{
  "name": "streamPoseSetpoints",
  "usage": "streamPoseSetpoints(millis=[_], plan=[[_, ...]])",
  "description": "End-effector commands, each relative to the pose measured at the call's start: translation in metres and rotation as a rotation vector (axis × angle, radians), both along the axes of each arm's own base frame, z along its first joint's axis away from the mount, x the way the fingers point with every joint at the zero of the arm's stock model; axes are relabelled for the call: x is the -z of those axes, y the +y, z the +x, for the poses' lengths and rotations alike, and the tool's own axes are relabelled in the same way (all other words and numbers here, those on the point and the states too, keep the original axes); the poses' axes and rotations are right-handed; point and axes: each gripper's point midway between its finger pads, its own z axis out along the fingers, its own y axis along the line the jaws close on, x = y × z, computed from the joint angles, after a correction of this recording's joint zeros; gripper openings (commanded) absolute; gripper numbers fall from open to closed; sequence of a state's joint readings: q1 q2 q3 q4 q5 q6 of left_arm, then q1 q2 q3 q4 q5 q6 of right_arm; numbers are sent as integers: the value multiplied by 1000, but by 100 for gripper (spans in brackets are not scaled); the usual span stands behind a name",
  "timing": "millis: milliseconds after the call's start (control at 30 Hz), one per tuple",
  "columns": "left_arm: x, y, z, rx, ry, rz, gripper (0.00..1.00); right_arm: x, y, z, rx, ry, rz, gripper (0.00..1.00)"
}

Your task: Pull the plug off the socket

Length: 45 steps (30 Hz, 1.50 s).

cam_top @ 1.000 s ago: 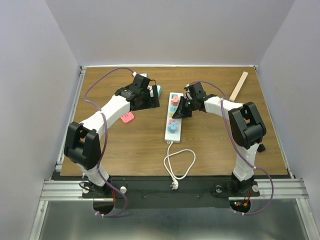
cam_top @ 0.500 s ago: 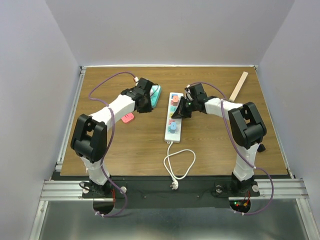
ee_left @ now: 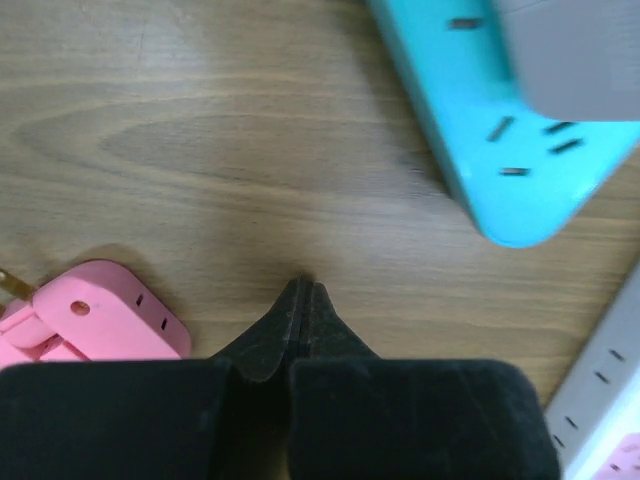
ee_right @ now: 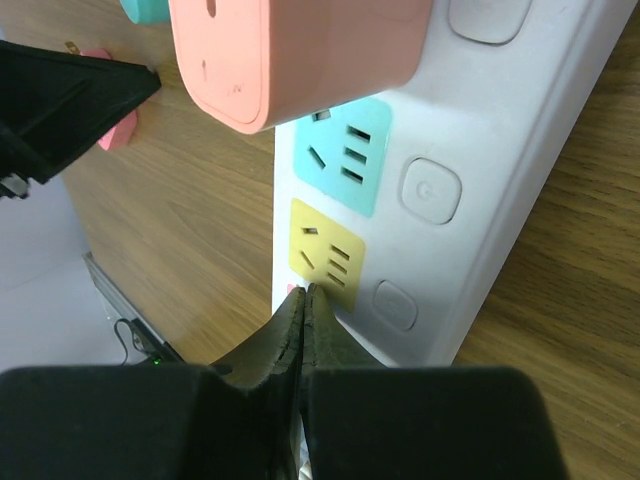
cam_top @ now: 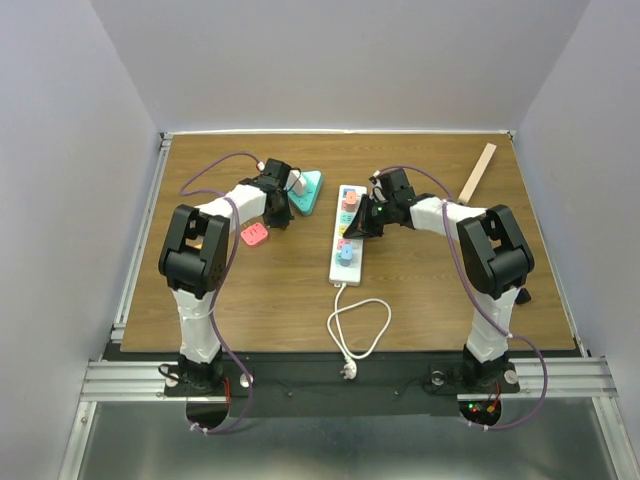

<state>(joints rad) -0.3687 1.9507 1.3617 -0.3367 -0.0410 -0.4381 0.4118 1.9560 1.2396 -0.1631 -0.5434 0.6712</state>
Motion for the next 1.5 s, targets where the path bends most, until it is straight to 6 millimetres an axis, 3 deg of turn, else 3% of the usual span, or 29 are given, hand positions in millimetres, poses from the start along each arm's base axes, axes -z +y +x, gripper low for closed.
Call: streamPoseSetpoints(millis=[0,167,333,433,567,700,833,900,967,1000,1033,1067,1100,1133,1167,1200,1267,1300,1467], plan=[[10,27,1,-58,25,30,0,-8,-2,0,-10,-39,6,0],[24,61,-12,-130,61,61,0,-5,-3,-2,-16,-34,6,0],[22,95,-31,-204,92,79,0,-1,-3,-4,-25,-25,5,0],[17,106,-45,-233,94,82,0,2,-2,-5,-29,-19,4,0],[28,120,-79,-272,155,89,0,4,-2,-5,-34,-13,5,0],[31,144,-99,-358,182,94,0,5,-3,-7,-38,-8,6,0],[22,157,-105,-397,160,92,0,6,-2,-10,-45,-6,8,0],[1,148,-93,-377,98,47,0,10,-2,-12,-52,7,10,0],[-35,127,-75,-313,1,3,0,11,-1,-12,-50,14,11,0],[-47,117,-72,-291,-18,-7,3,13,-2,-10,-44,16,7,0],[-72,95,-60,-238,-76,-37,16,16,-3,-10,-36,21,0,0],[-70,95,-63,-245,-63,-39,20,18,-3,-10,-35,25,-2,1],[-90,68,-57,-185,-96,-61,28,23,-5,-10,-24,36,-15,0],[-97,55,-55,-156,-104,-75,29,25,-6,-10,-18,40,-21,0],[-99,37,-55,-127,-91,-98,35,27,-6,-11,-16,46,-24,0],[-110,11,-54,-73,-108,-122,38,30,-7,-10,-1,52,-33,0],[-114,-21,-55,-16,-102,-155,46,37,-12,-11,26,67,-56,0],[-113,-46,-65,40,-95,-163,48,38,-13,-11,34,71,-62,0],[-97,-117,-83,201,-49,-150,61,47,-19,-13,73,95,-89,0]])
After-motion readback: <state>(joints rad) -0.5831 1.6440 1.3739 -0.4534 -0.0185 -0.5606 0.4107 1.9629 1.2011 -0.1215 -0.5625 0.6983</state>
